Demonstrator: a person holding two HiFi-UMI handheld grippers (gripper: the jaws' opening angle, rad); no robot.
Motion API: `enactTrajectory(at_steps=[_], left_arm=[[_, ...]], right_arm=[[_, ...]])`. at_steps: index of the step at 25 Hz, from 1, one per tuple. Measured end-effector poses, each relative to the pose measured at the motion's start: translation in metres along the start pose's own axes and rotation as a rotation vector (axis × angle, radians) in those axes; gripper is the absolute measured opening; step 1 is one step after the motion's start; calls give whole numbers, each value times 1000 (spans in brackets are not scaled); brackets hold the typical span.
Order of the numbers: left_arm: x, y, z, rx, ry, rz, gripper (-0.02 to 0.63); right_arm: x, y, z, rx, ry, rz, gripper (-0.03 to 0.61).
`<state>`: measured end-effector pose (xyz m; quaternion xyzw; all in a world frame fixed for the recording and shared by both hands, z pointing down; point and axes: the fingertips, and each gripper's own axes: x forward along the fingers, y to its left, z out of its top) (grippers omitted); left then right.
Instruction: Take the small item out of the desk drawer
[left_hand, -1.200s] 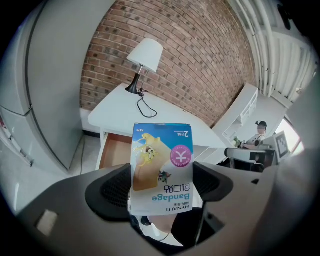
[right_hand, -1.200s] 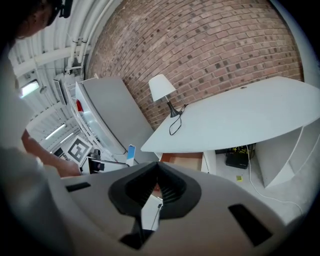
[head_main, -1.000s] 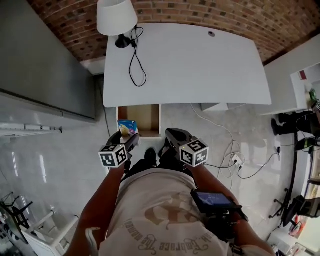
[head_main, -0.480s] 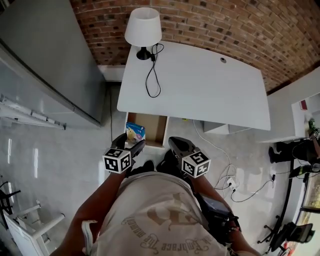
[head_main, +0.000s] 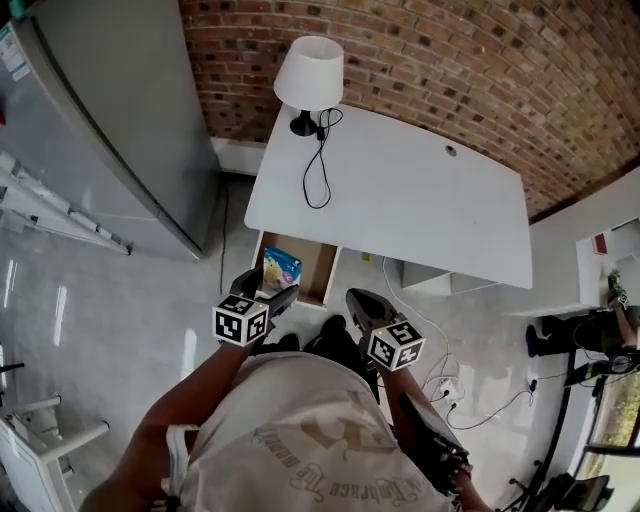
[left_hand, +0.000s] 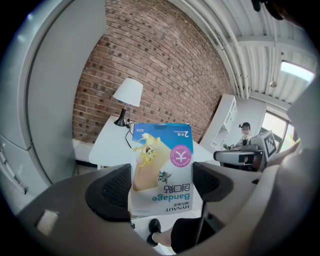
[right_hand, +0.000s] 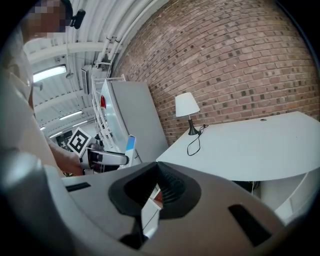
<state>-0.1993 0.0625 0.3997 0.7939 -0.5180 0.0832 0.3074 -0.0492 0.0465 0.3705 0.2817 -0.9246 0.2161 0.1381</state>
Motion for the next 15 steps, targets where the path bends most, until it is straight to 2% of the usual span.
enactTrajectory(at_steps=[15], left_arm=[[-14,-25,-32,6,59,-30,385]], right_arm=[[-21,13,-13,8,24,-14,5]])
